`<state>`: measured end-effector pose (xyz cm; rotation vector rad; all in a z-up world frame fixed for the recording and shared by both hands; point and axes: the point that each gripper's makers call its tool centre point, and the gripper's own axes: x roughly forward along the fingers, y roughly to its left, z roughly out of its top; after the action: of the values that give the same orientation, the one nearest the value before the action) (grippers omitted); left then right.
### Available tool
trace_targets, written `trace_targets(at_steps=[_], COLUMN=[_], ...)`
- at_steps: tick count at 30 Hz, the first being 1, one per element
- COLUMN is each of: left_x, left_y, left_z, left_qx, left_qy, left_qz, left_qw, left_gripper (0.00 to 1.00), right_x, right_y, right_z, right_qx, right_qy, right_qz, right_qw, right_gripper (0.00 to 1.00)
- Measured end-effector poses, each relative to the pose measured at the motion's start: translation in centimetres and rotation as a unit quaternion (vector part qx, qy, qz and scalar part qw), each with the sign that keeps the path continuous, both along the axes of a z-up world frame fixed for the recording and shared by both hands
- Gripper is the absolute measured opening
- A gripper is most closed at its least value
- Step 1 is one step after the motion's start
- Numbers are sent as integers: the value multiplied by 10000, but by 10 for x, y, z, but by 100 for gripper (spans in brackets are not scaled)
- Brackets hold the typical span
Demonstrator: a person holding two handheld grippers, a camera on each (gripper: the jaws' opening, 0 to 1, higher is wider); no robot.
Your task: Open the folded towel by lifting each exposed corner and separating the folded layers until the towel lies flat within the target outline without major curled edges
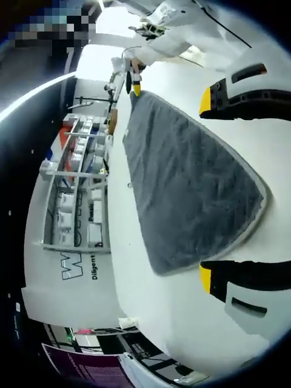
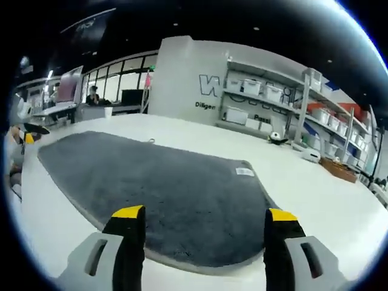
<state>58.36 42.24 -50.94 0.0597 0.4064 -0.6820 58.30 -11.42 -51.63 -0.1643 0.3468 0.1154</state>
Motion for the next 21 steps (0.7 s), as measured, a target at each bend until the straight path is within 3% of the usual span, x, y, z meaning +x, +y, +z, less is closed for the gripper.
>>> trace_targets(at_steps=[3,5,7,11,16,21], left_x=[0,1,1,2,4,4], left_y=[7,11,13,14,11,11], left_z=[0,-1,-2,-6,-9,-6], left_qx=[-25,-17,-17,-43,-78,-54], left_qy=[-18,-14,-2,32,75,59], left_qz=[82,142,183,209,189,188], left_qw=[10000,9999,9998,9998,9998,9998], left_gripper=[94,94,94,94,94,94], right_x=[6,5,2,-4,-7,-21], right_y=[-8,-23,-32,-37,-39,-25], right_z=[-17,-31,-39,-51,-47,-15], right_qx=[146,102,89,705,665,660], right_qy=[269,574,690,876,842,532], right_qz=[-80,-332,-530,-709,-719,-733], right_qw=[9995,9977,9962,9911,9916,9937], right_gripper=[82,82,83,87,88,91])
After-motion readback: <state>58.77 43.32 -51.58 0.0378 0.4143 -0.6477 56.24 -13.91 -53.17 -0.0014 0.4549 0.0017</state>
